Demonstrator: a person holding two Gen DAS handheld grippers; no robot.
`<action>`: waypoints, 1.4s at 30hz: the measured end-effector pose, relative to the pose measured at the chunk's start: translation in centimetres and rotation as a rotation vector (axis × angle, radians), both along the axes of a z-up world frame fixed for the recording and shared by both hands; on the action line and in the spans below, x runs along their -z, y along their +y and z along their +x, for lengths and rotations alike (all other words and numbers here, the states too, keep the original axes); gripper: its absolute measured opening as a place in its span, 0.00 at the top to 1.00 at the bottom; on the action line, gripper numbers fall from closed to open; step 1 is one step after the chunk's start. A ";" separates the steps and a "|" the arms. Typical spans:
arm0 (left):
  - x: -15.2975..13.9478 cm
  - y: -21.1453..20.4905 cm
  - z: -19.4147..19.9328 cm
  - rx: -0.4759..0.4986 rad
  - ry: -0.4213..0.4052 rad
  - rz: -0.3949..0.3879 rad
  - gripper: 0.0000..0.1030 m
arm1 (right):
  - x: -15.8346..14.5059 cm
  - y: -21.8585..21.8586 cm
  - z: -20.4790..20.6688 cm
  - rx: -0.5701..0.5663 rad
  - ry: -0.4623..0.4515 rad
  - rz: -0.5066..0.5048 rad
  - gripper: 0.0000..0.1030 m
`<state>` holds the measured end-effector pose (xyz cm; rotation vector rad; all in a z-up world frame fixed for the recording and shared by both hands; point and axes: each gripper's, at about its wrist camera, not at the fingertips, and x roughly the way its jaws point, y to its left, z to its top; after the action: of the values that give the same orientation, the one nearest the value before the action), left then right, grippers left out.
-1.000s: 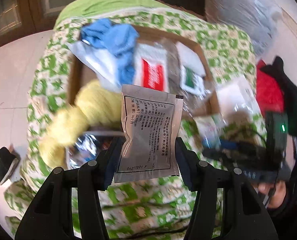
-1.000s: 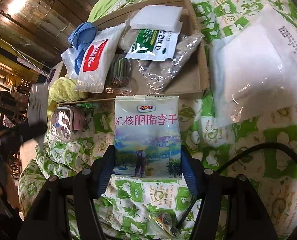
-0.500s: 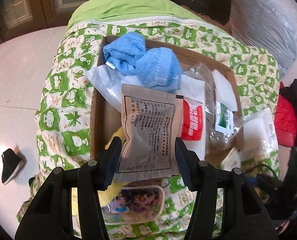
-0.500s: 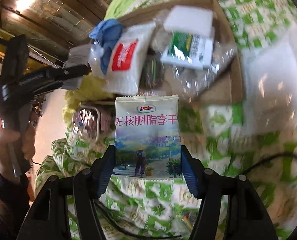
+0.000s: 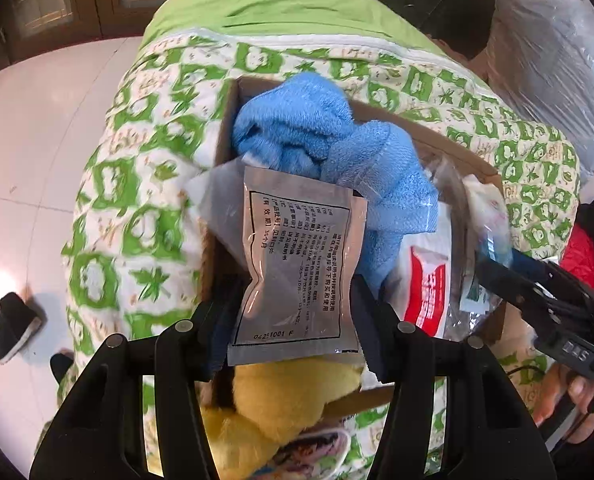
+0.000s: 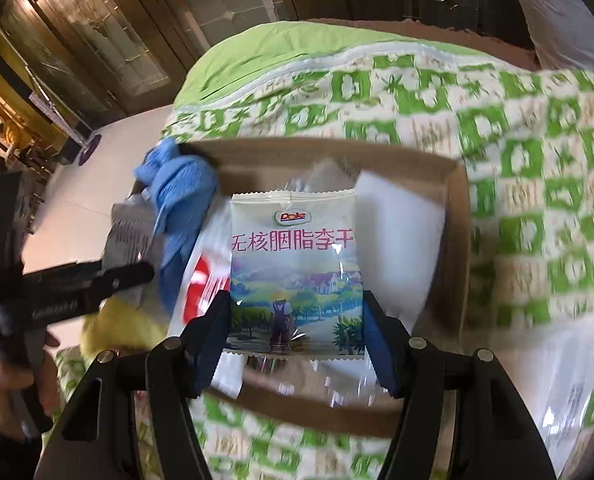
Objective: Organize soft objects
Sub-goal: 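Carry the sheet into the box with left tool while right tool drops Dole packet there, then grasp the small clear bag of coloured sticks with right tool while left tool moves toward fairy pouch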
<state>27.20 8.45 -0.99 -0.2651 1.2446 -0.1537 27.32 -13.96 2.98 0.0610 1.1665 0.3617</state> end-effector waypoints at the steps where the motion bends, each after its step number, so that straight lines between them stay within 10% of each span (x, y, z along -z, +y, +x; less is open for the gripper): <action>1: 0.0 -0.2 0.1 0.005 -0.007 0.008 0.47 | 0.2 0.2 0.3 0.001 -0.007 -0.005 0.37; 7: -0.1 -1.2 -0.2 0.045 -0.037 0.081 0.38 | 0.6 0.8 1.4 -0.014 -0.043 0.016 0.26; 16: -1.6 0.4 -1.4 -0.038 -0.052 -0.008 0.31 | -0.6 -1.7 -1.0 0.011 -0.067 0.075 0.22; 42: -0.8 -1.4 -18.8 -0.068 -0.075 -0.116 0.29 | 2.0 -3.1 -13.4 -0.079 0.094 0.133 0.21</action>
<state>8.43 7.02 -0.18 -0.3982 1.1522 -0.1763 13.95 -17.06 0.95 0.1496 1.2387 0.5113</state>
